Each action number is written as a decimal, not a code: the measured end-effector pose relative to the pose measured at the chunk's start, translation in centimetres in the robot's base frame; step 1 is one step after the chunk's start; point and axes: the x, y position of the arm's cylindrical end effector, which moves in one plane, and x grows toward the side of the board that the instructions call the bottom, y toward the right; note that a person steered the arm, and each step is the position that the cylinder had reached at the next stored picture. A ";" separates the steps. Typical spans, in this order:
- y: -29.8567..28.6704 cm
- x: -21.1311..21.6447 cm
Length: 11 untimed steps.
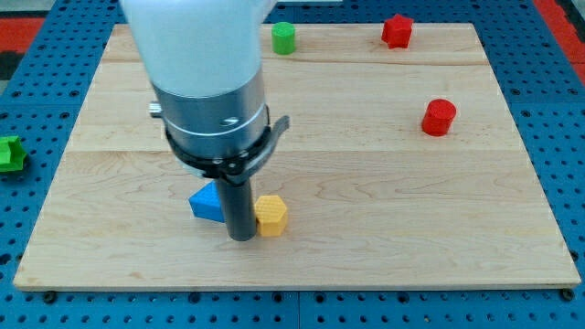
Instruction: Separate the yellow pentagon from blue triangle
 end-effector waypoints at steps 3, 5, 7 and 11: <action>1.2 -1.1; 5.0 -1.1; 4.3 -2.1; 15.8 -4.3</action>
